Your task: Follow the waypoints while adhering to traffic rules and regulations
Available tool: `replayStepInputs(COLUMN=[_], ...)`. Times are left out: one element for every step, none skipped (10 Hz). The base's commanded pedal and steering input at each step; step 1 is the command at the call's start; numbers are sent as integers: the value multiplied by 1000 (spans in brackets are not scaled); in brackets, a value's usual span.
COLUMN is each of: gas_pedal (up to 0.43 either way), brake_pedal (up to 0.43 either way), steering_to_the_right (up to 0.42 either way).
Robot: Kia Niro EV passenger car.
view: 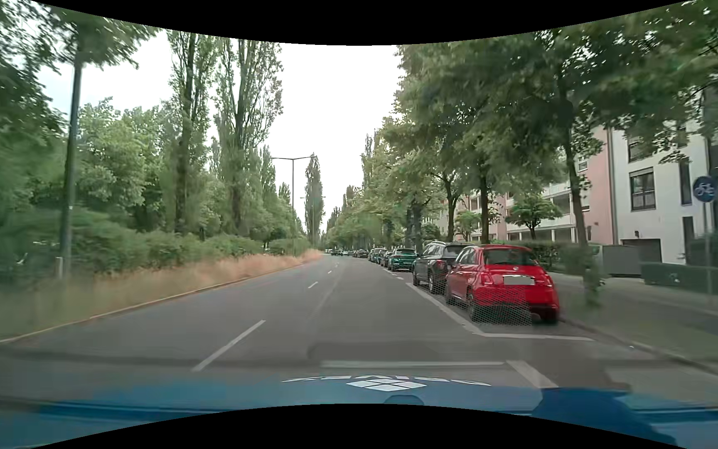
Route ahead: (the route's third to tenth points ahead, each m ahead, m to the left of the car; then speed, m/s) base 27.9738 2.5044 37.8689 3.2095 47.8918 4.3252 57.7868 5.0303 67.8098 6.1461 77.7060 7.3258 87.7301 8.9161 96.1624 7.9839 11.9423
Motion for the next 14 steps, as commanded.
replayStepInputs(gas_pedal=[157, 157, 157, 157, 157, 157, 157, 157, 157, 157, 157, 157, 157, 150], brake_pedal=[0, 0, 0, 0, 0, 0, 0, 0, 0, 0, 0, 0, 0, 0], steering_to_the_right=[-14, -14, -14, -13, -13, -11, -11, -11, -11, -11, -11, -11, -11, -11])
